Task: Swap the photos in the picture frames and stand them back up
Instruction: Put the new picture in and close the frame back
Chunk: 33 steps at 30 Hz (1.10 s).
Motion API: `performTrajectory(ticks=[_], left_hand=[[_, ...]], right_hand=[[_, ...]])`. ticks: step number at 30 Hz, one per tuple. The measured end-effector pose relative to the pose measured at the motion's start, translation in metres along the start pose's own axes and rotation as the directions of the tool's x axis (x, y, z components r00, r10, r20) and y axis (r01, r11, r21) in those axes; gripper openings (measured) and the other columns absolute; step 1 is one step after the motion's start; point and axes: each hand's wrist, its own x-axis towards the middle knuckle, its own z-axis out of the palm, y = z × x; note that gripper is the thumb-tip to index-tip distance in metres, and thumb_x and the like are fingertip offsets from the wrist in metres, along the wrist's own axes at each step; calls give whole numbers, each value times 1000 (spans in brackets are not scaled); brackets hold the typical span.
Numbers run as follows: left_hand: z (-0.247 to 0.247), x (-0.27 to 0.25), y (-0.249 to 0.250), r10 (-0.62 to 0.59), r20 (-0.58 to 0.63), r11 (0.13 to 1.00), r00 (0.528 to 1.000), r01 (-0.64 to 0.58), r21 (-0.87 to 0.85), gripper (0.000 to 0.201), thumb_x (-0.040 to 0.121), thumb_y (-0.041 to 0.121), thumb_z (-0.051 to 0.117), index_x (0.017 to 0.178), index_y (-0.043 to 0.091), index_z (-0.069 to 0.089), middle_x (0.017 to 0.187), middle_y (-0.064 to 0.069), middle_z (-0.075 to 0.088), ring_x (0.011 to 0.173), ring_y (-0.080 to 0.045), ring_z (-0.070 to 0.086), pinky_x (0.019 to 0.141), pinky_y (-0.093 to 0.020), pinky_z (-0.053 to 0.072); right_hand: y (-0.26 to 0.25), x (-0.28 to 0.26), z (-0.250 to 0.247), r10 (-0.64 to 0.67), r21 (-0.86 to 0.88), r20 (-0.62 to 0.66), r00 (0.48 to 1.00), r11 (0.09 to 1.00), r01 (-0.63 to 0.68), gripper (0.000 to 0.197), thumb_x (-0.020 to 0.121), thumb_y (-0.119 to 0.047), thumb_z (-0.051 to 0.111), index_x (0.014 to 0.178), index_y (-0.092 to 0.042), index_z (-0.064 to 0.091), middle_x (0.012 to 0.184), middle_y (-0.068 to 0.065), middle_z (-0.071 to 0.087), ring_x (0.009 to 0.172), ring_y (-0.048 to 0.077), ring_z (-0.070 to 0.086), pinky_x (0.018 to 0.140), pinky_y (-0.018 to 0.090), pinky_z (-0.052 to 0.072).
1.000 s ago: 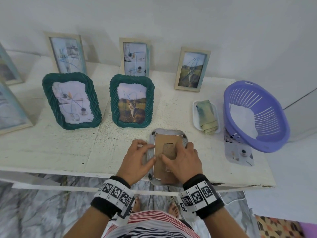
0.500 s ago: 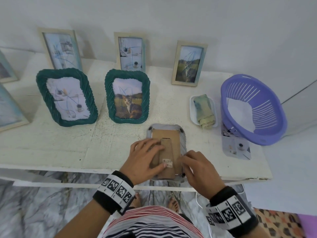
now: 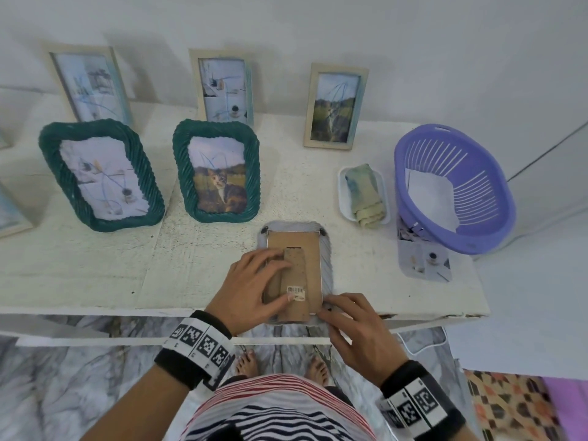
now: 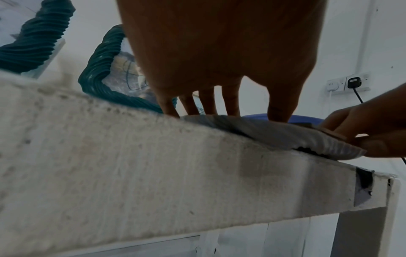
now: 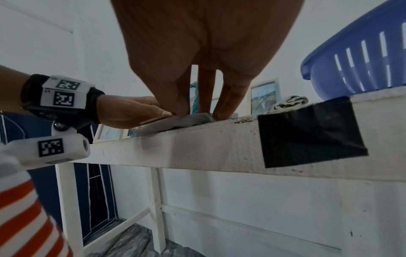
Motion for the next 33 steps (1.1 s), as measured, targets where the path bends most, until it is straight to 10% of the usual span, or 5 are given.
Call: performTrajectory(ticks=[17,33], left_hand=[[4,-1,8,-65,-5,996,998,65,58,56,81,63,47,128,33,50,146,13,37,134,-12,29,103,-42,33],[5,-1,10,-91,-13,994,996,92,63,57,78,63,48,128,33,50,146,14,36,134,-12,30,103,-41,33]], right_hand=[[-16,2,1,270,58,-84,959,962,-265,13,83,-23,73,91,-15,67,78,-4,55,64,10,53,57,20,45],[-32,18,-2,581,225,40,813,788,-574,8,86,-22,66,85,-18,59,75,-8,58,70,7,54,66,22,45]])
